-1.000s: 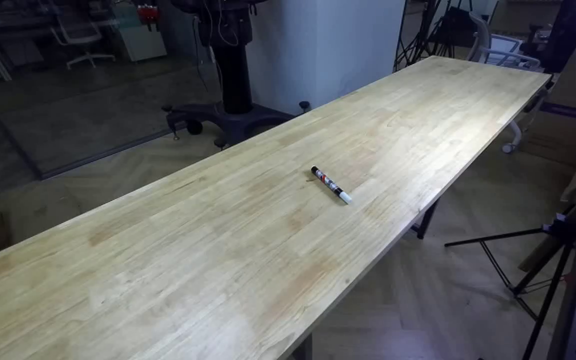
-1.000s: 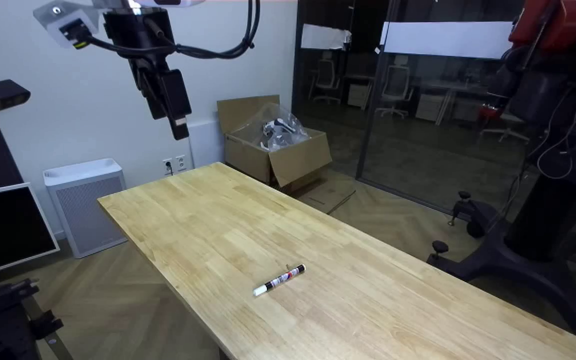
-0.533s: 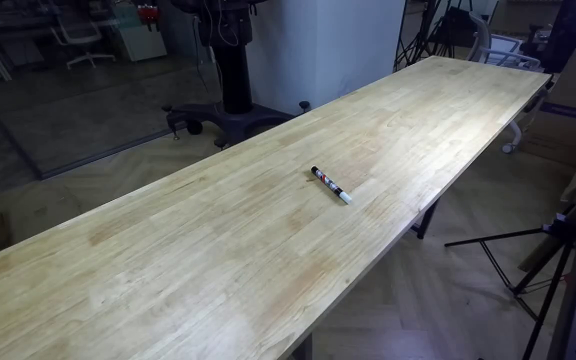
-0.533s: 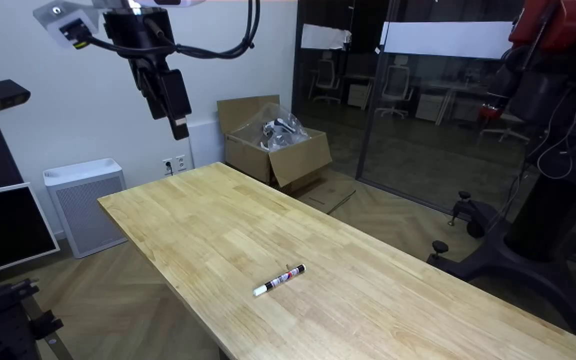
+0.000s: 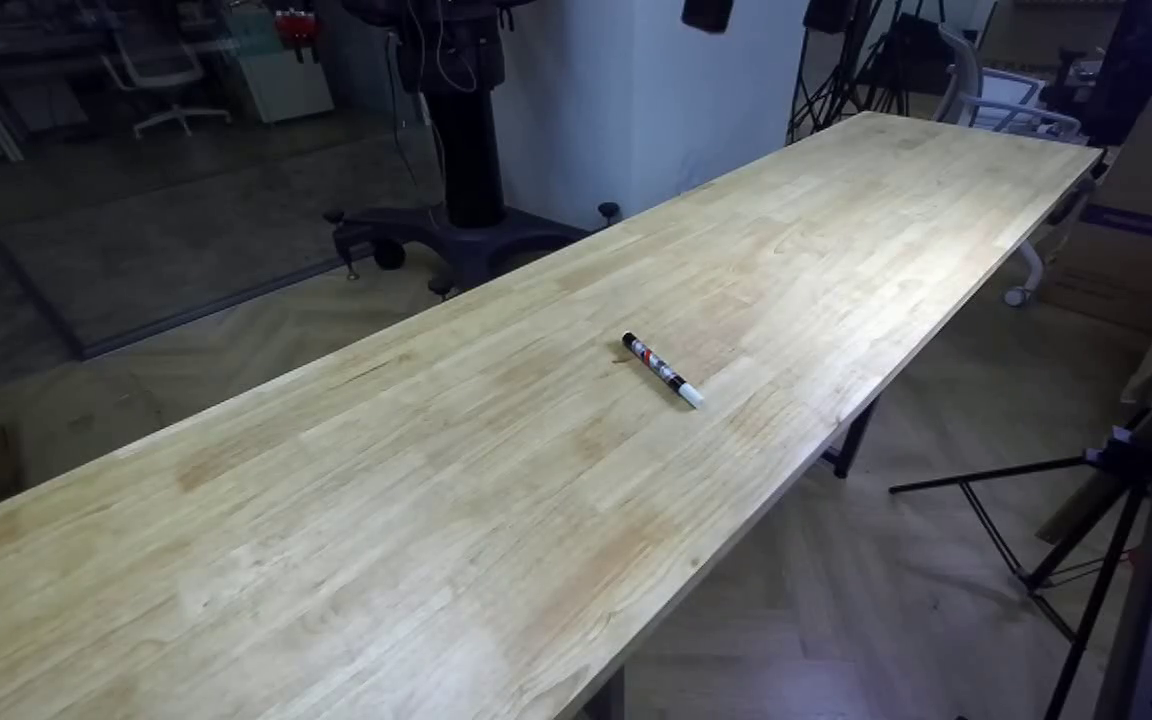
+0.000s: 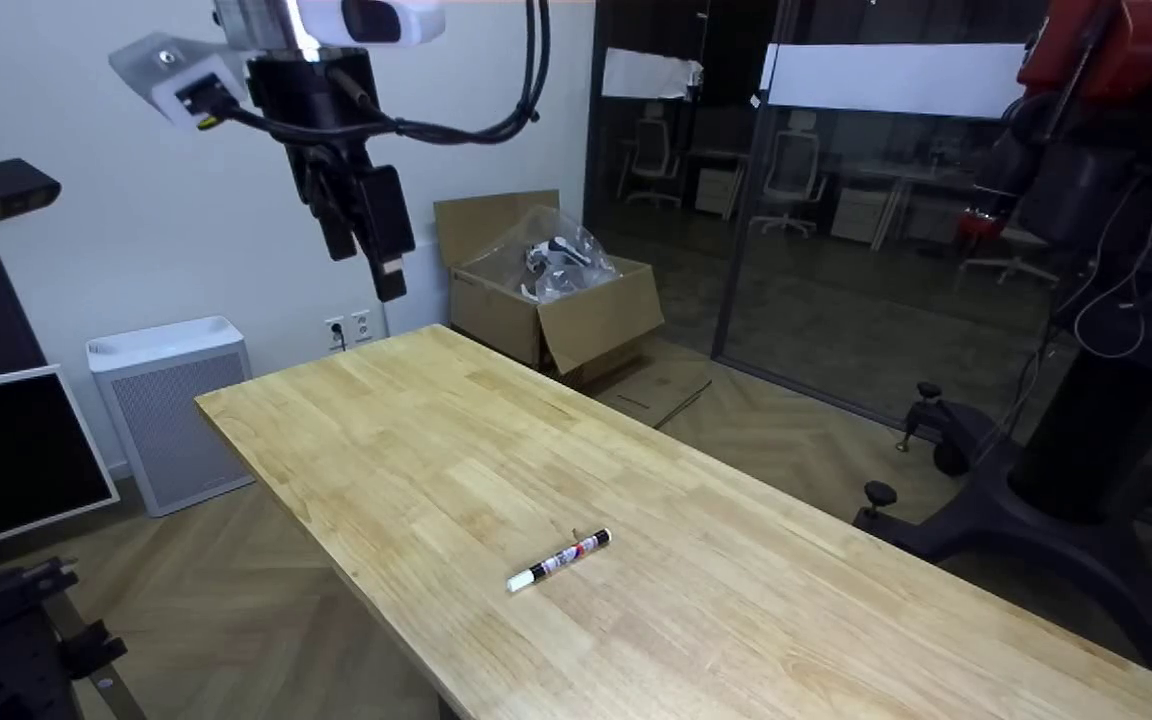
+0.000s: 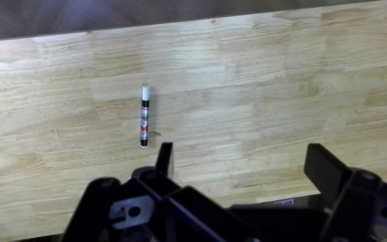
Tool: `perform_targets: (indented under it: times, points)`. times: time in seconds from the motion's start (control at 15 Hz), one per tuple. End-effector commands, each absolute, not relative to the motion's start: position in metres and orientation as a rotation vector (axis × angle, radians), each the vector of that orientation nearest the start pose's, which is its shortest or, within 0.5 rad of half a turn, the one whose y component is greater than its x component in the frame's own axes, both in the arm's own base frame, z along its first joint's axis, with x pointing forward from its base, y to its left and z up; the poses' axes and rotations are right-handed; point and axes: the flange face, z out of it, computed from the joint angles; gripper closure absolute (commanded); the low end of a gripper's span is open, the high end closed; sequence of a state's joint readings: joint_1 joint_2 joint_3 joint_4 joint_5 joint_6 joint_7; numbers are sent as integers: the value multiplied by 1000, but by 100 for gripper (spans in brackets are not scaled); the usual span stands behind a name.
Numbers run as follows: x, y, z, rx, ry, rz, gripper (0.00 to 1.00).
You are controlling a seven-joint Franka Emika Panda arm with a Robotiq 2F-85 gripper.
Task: Move the marker to the left
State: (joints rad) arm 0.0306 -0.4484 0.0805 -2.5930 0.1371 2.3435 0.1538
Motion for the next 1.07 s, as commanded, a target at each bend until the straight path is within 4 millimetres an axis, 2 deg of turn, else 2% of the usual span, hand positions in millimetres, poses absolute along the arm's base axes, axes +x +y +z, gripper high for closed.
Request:
perform_targets:
  times: [0.0,0.27,0.53,0.73,1.0]
  points:
    - [459,22,390,-3090,191,-213,0]
    - [504,0,339,-3170,152,-204,0]
    - [545,-4,295,-3141,156,-223,0]
    - [566,1,270,-3068,202,-182,0]
    - [584,-5,242,-3061,199,-110,0]
